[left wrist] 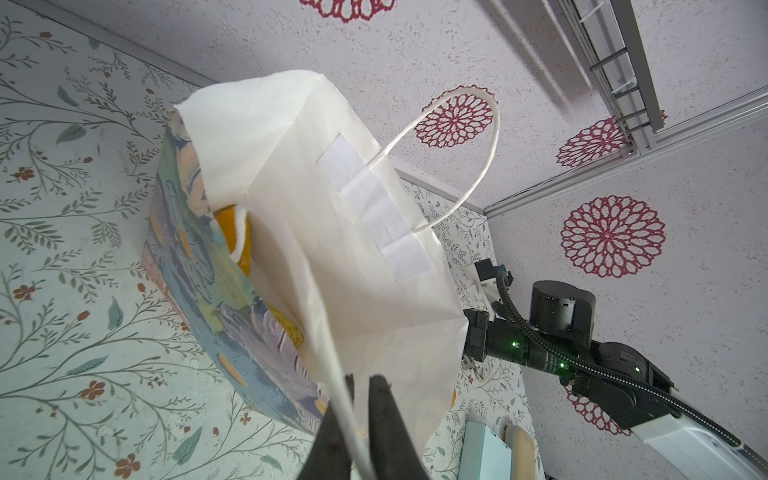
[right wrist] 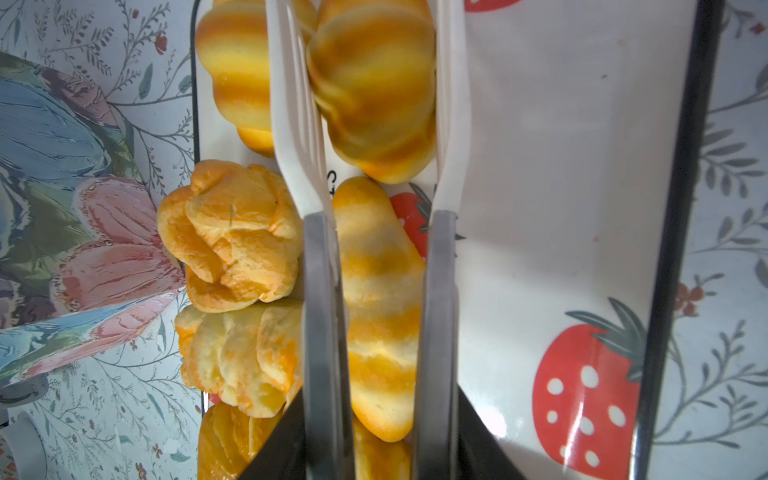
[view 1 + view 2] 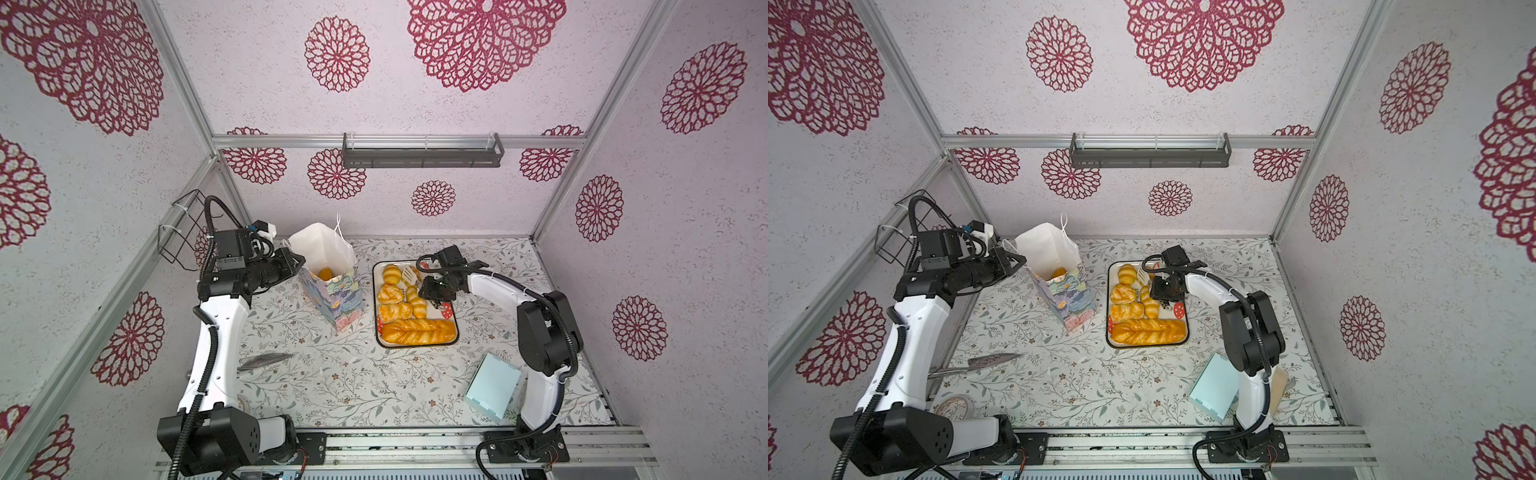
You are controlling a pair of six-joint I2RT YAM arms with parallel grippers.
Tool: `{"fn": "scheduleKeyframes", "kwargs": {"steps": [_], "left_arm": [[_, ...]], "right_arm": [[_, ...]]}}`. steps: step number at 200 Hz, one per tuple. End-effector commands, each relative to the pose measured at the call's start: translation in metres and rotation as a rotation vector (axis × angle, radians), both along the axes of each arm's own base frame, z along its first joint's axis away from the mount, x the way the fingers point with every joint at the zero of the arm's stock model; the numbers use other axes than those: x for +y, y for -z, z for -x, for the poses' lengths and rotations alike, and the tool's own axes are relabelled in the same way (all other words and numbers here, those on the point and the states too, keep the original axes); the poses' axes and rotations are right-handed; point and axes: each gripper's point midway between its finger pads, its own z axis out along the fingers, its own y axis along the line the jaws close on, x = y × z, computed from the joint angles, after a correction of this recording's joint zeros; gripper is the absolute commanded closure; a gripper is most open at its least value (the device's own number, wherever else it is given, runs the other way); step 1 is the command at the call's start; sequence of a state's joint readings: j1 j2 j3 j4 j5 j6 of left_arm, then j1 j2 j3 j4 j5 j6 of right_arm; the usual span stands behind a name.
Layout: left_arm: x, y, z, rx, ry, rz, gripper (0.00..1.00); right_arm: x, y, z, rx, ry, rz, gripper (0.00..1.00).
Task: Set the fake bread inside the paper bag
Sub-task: 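Close the tongs on a striped croissant in the tray with the right gripper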
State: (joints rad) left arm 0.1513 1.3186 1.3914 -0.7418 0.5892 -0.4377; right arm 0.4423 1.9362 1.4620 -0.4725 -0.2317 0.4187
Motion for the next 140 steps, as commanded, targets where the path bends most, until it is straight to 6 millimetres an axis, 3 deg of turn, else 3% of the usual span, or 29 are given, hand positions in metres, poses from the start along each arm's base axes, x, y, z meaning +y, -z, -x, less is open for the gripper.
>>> {"fn": "scheduleKeyframes", "kwargs": {"steps": [1,140], "left_arm": [[0.0,-0.003,0.004,-0.014,0.004,-0.01,0.87],[-0.001,-0.005,0.003,-0.014,0.007,-0.005,0.87]], "right_arm": [[-0.001,-0.031,-0.005,-0.09,-0.009,-0.011,0.57],[-0.01,-0.057,0.0,-0.143,0.008,-0.014,0.59]]}}
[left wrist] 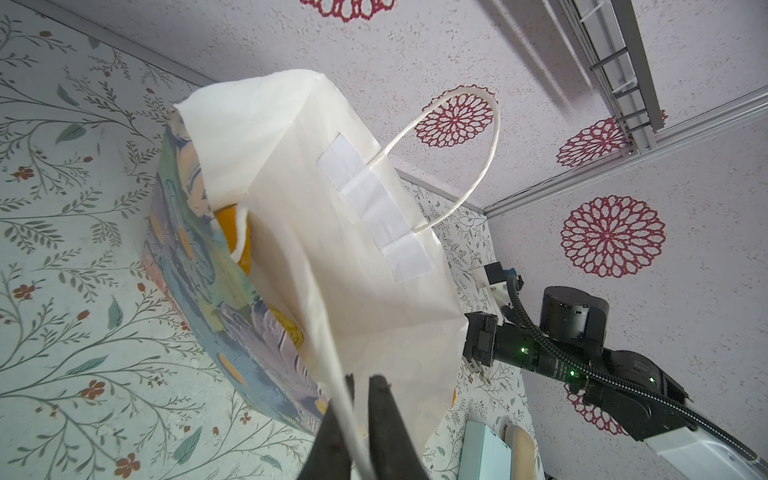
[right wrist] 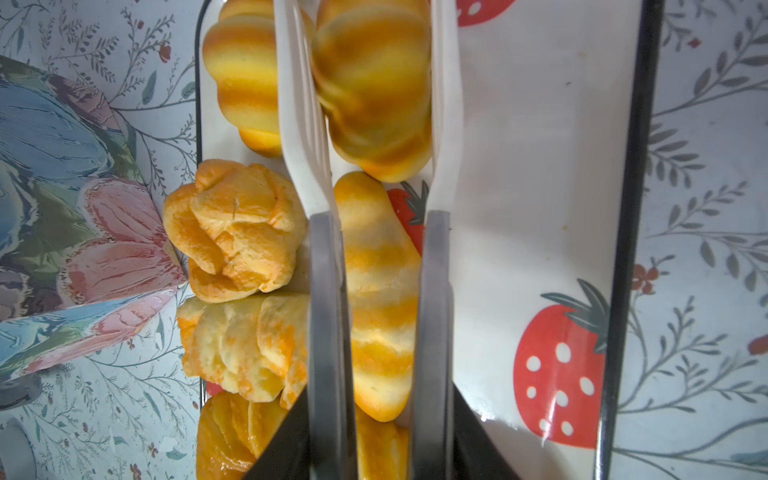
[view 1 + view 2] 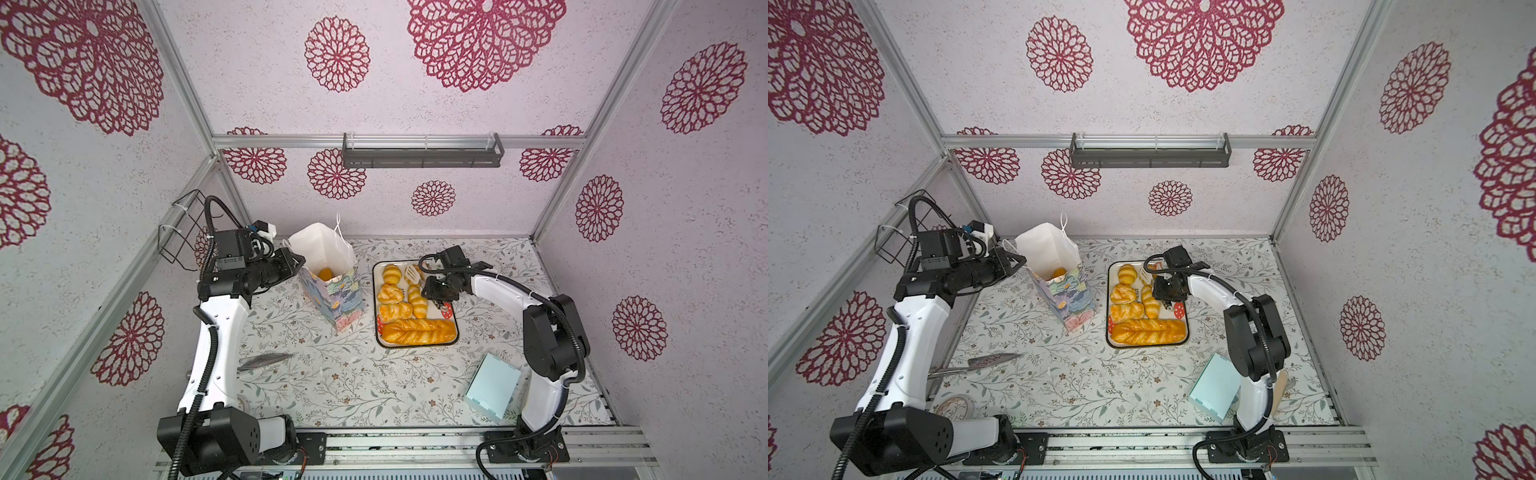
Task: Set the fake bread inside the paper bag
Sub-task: 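Close the tongs on a striped croissant in the tray with the right gripper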
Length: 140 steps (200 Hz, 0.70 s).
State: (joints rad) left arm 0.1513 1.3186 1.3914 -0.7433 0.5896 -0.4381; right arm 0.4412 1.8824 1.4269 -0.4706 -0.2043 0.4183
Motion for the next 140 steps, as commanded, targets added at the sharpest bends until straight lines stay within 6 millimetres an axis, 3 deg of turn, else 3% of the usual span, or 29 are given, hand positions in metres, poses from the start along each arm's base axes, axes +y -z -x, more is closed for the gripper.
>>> {"fn": "scheduleKeyframes", "kwargs": {"steps": [1,140], "left_arm": [[-0.001,-0.006,0.003,-0.017,0.006,-0.006,0.87],[0.01,-0.006,0.007,-0.015,-0.048,-0.054,0.89]], "right_arm": [[-0.002,-0.046,-0.004,-0.114,-0.009,-0.026,0.6],[-0.003,-0.099,0.009,-0.193,-0.006,-0.093,0.6]]}}
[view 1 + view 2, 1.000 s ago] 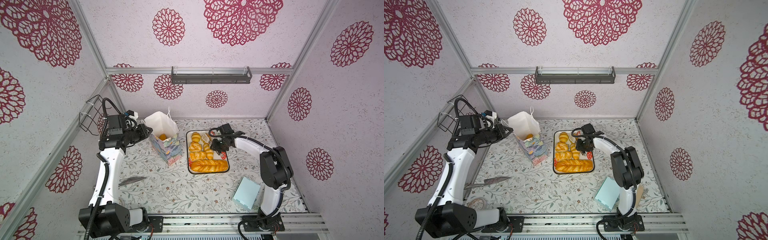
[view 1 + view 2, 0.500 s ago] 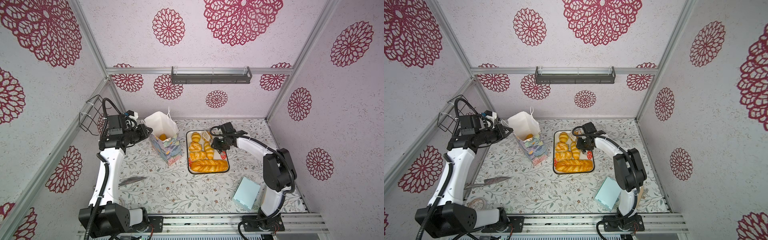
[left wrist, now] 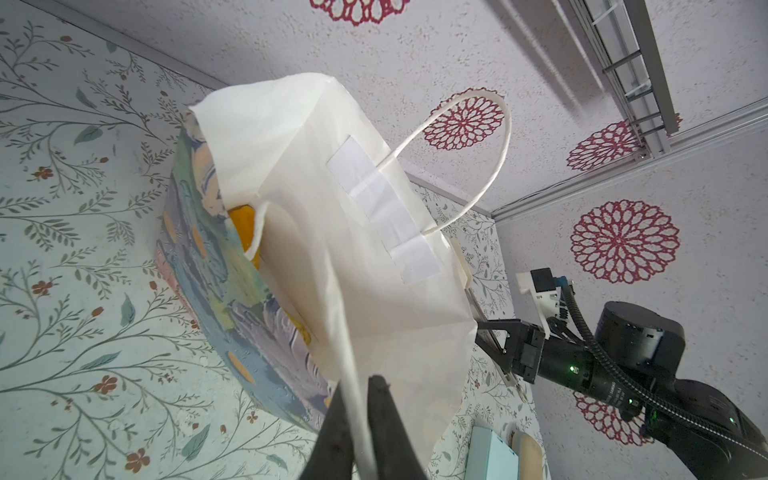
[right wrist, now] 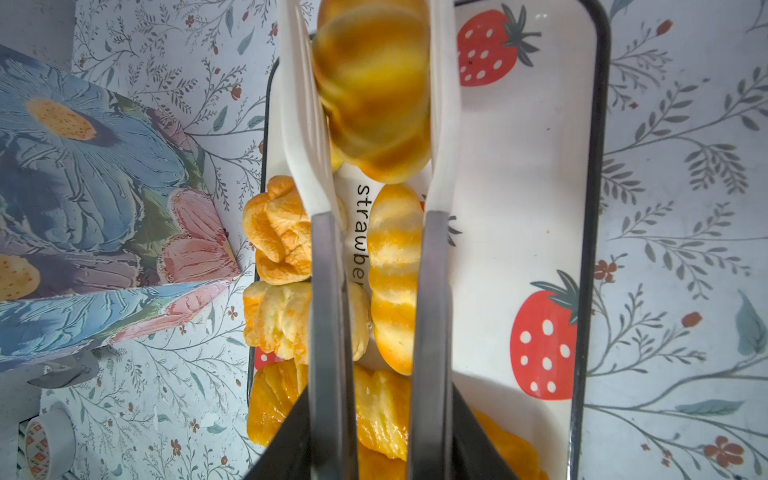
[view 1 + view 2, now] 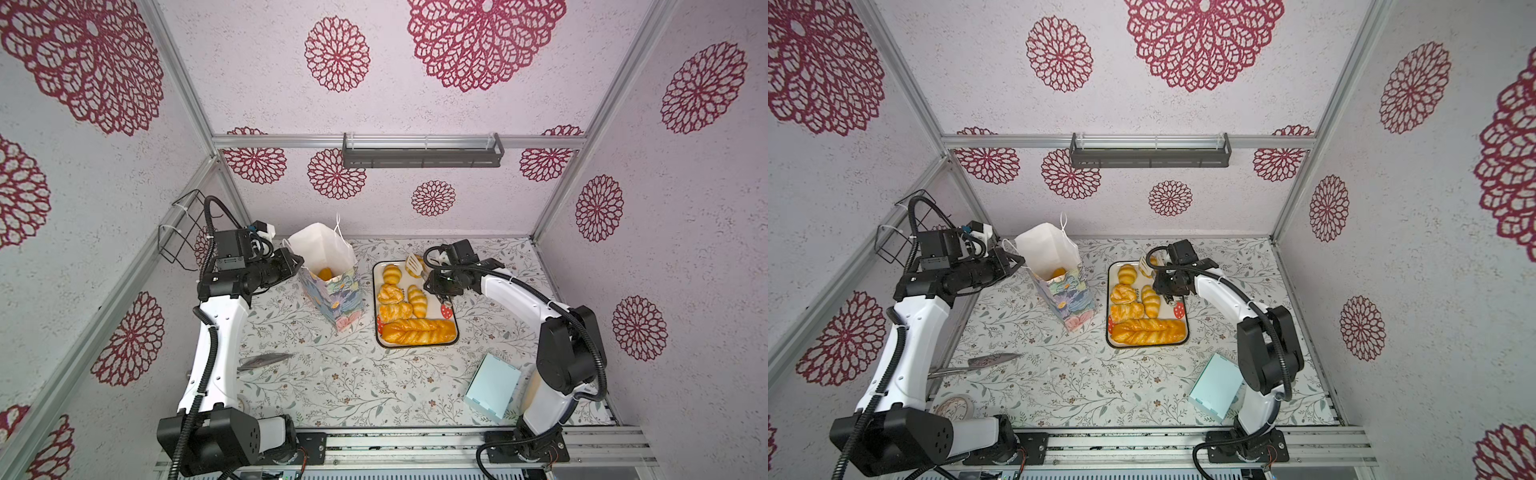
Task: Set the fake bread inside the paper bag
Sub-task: 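Close the tongs on a striped croissant in the tray with the right gripper, then lift the croissant in the tongs and carry it toward the paper bag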
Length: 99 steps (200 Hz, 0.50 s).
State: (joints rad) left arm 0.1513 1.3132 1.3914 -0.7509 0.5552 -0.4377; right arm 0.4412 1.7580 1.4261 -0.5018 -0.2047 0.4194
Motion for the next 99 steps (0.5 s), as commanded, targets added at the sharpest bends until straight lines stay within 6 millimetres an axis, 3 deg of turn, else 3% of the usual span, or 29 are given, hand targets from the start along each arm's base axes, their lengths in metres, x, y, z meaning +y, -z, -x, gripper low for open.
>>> {"fn": "scheduleKeyframes", "kwargs": {"steps": [1,99], "left_arm": [[0.005,-0.008,0.006,-0.02,-0.023,-0.034,0.89],[0.023,-0.008,0.008,-0.019,-0.095,-0.06,0.9]], "right_arm": [[0.0,-0.048,0.001,-0.11,-0.007,-0.053,0.6],[0.014,-0.093,0.017,-0.184,-0.053,-0.105,0.6]]}}
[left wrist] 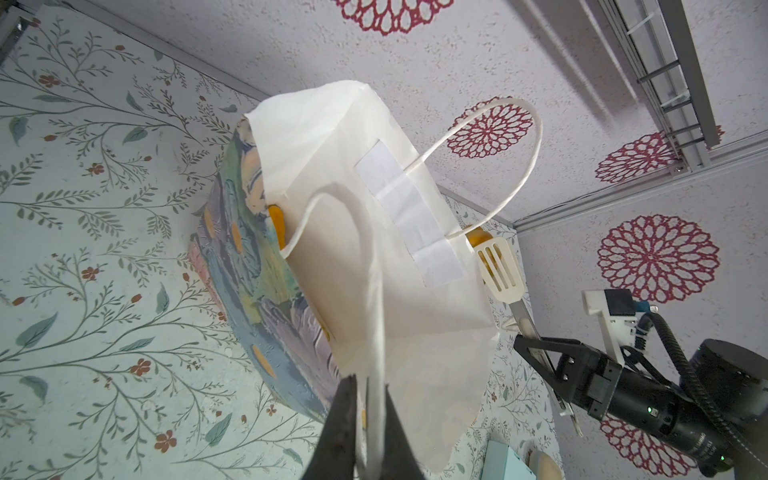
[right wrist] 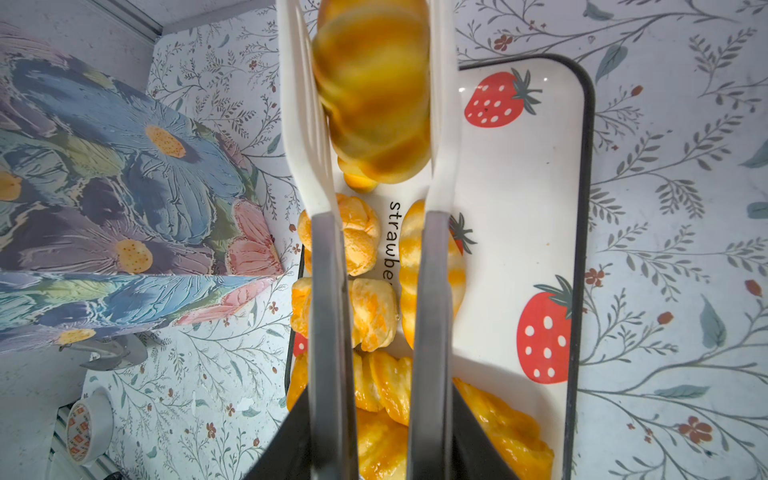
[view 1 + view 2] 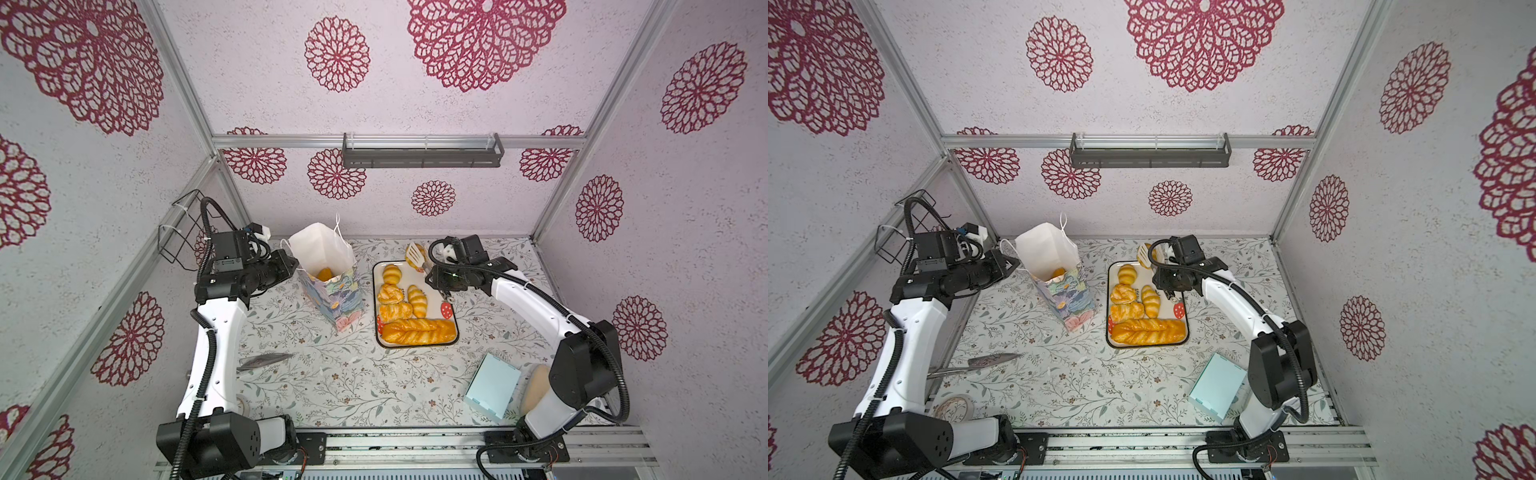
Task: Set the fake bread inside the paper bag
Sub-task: 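Lift the croissant in the tongs and carry it toward the paper bag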
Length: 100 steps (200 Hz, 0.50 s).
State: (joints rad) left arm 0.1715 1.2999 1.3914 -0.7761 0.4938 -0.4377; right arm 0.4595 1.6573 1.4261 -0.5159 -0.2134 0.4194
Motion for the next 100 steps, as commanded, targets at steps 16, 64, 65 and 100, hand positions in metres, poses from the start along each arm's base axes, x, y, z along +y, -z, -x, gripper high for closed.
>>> {"fn": "scheduleKeyframes", "kwargs": {"steps": [16,64,65,100], "left_arm": [[0.008,-0.013,0.004,-0.041,-0.034,-0.03,0.9],[0.012,-0.015,0.003,-0.043,-0.051,-0.043,0.9],[0.012,-0.015,0.003,-0.043,-0.052,-0.043,0.9],[0.017,-0.016,0.003,-0.042,-0.079,-0.06,0.9]], "right_arm": [[0.013,-0.059,0.007,-0.125,-0.041,-0.072,0.6],[0.028,-0.084,0.016,-0.181,-0.086,-0.1,0.6],[0.029,-0.085,0.017,-0.182,-0.087,-0.1,0.6],[0.035,-0.103,0.023,-0.22,-0.114,-0.12,0.6]]}}
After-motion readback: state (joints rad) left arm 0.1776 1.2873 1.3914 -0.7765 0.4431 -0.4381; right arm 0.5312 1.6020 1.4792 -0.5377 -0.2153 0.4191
